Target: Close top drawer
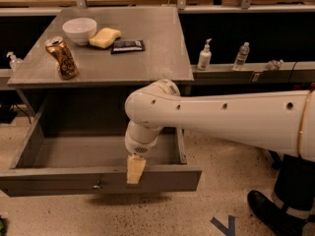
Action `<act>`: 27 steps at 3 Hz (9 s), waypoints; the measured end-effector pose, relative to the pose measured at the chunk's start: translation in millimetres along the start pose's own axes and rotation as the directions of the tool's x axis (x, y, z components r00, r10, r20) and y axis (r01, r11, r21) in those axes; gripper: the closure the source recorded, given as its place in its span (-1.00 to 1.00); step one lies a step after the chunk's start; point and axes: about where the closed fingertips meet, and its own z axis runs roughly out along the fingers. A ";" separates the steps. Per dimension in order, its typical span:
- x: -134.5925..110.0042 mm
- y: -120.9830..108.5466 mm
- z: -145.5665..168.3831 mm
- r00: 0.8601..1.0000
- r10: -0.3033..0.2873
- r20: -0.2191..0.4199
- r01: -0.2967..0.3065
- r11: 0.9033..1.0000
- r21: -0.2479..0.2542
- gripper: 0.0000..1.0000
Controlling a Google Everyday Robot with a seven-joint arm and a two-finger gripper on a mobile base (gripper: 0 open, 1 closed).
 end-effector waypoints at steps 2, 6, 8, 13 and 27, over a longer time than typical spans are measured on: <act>6.3 -21.9 -8.6 1.000 0.026 0.004 -0.026 0.999 0.023 -0.02; 12.2 -64.0 -27.6 0.998 0.058 -0.004 -0.057 0.995 0.077 0.14; 12.3 -91.3 -38.2 0.997 0.074 -0.002 -0.073 0.991 0.109 -0.56; -13.9 -11.3 -74.6 0.897 0.136 0.421 -0.207 0.970 0.128 1.00; -7.4 -116.0 93.9 0.915 0.070 0.396 -0.107 0.992 0.072 1.00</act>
Offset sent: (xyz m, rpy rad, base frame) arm 0.1313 -0.0444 0.0482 0.0445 -0.0873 -0.1816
